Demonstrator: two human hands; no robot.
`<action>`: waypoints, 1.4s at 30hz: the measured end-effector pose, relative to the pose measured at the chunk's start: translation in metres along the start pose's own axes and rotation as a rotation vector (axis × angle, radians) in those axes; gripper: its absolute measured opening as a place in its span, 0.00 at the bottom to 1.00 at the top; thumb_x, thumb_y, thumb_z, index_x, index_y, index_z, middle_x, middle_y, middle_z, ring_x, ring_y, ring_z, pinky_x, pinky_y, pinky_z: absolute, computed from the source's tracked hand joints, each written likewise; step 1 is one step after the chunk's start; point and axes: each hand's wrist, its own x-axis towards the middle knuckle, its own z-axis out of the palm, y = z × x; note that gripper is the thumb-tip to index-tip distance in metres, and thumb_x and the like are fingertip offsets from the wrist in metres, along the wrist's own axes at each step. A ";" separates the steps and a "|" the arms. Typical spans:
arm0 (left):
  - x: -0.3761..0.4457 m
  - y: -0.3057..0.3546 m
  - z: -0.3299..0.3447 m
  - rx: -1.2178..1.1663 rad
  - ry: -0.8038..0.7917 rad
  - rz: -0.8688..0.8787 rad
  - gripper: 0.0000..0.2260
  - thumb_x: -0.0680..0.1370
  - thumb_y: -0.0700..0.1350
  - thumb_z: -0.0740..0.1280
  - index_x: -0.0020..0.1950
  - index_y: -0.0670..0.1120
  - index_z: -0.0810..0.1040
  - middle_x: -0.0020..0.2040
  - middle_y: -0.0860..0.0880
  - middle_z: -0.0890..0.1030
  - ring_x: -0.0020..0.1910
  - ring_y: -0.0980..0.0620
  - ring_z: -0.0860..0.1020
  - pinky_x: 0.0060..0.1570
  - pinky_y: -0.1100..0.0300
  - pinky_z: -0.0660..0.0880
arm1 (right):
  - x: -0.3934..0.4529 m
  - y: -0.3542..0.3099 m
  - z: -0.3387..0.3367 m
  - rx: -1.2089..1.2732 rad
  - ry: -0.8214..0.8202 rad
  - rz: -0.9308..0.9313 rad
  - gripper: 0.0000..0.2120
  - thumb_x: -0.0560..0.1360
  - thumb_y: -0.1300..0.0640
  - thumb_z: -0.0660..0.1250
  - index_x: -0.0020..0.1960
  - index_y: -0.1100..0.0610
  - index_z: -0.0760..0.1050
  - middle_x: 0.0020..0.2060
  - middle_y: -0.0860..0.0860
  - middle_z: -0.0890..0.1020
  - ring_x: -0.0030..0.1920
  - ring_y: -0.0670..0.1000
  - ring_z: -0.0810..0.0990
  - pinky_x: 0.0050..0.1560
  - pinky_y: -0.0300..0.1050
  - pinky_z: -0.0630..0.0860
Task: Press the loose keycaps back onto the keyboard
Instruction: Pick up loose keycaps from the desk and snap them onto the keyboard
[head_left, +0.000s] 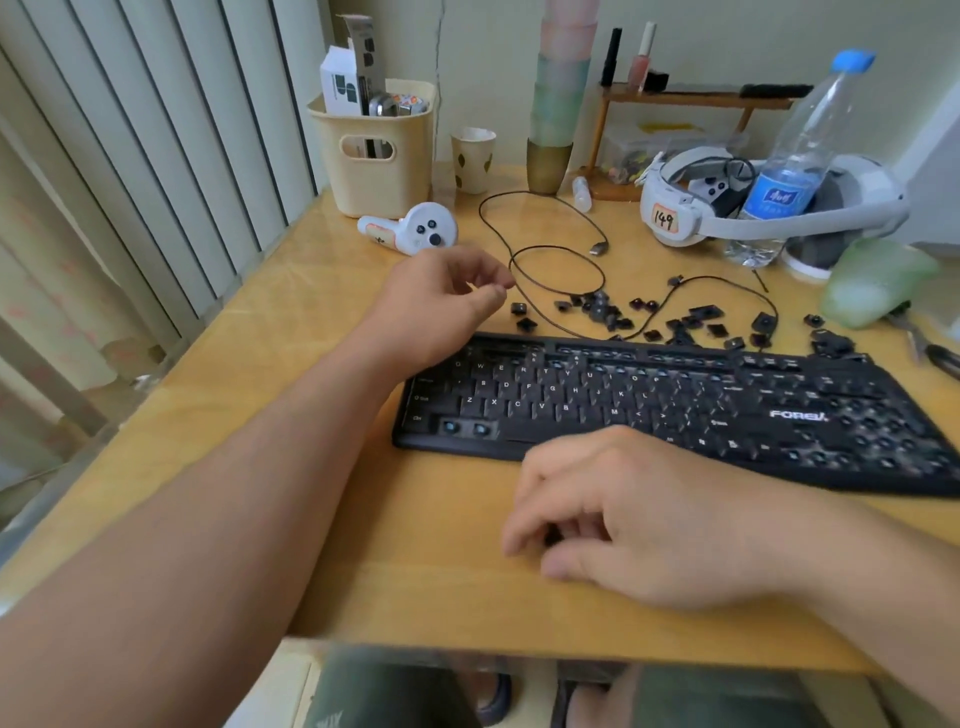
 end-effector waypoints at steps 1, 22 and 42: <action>0.000 0.000 0.000 0.002 0.004 0.009 0.05 0.80 0.47 0.70 0.47 0.57 0.84 0.42 0.62 0.81 0.43 0.63 0.75 0.46 0.63 0.71 | 0.002 0.001 -0.003 0.058 0.048 0.015 0.13 0.77 0.60 0.74 0.55 0.44 0.85 0.49 0.40 0.79 0.46 0.45 0.80 0.46 0.35 0.75; -0.009 0.024 0.015 -0.224 -0.045 0.231 0.11 0.78 0.43 0.76 0.56 0.52 0.79 0.45 0.54 0.86 0.46 0.54 0.82 0.51 0.56 0.74 | 0.066 0.067 -0.055 0.774 0.926 0.037 0.12 0.75 0.69 0.74 0.49 0.52 0.85 0.42 0.51 0.87 0.46 0.51 0.86 0.51 0.45 0.81; -0.009 0.023 0.014 -0.430 -0.075 0.127 0.03 0.80 0.43 0.74 0.52 0.45 0.83 0.46 0.42 0.86 0.46 0.47 0.83 0.52 0.51 0.79 | 0.060 0.067 -0.049 0.633 0.921 0.017 0.13 0.77 0.68 0.73 0.52 0.50 0.84 0.43 0.49 0.87 0.44 0.49 0.86 0.47 0.40 0.81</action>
